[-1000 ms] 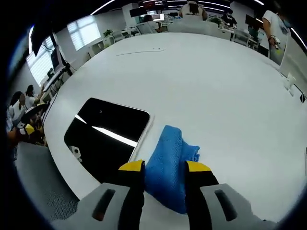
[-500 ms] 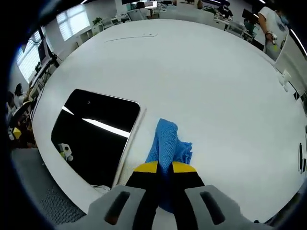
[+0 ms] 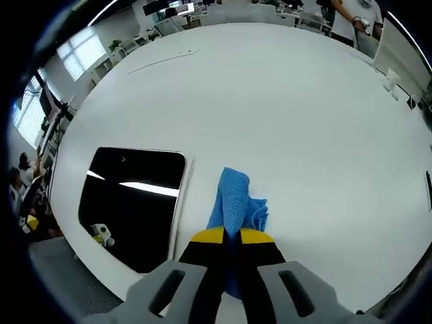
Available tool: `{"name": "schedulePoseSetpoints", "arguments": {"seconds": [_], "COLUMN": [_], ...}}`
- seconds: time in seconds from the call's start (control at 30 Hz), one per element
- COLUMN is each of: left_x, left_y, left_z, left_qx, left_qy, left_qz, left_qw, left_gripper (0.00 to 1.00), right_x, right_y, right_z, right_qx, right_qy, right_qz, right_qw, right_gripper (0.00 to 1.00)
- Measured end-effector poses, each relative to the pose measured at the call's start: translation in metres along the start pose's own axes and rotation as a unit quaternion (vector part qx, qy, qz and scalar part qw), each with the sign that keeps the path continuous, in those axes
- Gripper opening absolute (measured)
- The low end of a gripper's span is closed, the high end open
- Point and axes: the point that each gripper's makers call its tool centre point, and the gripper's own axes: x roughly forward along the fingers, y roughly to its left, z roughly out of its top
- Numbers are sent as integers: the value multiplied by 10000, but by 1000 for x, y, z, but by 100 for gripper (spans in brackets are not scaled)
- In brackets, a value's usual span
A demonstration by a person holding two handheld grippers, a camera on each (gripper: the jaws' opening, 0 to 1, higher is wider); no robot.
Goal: Wipe the mirror surface with the cleaning cloth until all visible marks leave the cleaned area.
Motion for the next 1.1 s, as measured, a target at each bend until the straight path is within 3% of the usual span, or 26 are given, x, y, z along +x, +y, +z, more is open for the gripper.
{"name": "schedulePoseSetpoints", "arguments": {"seconds": [0.13, 0.33, 0.63, 0.83, 1.1], "left_x": [0, 2, 10, 15, 17], "left_y": [-3, -13, -31, -40, -60], "left_z": [-1, -4, -3, -3, -4], "left_qx": [-27, -46, -111, -133, -161], "left_qy": [12, 59, 54, 78, 79], "left_qz": [-36, -137, -340, -394, -583], "left_qw": [10000, 9999, 9993, 9991, 9981], "left_gripper": [99, 99, 99, 99, 99], "right_x": [-8, -20, -11, 8, 34], "right_y": [-1, 17, 42, 61, 67], "right_z": [15, 46, 73, 73, 63], "right_qx": [93, 247, 292, 268, 241], "right_qy": [-120, -283, -419, -225, 15], "right_qz": [28, 349, 570, 644, 437], "right_qw": [9999, 9987, 9971, 9973, 9988], "right_gripper": [0, 0, 1, 1, 0]}}
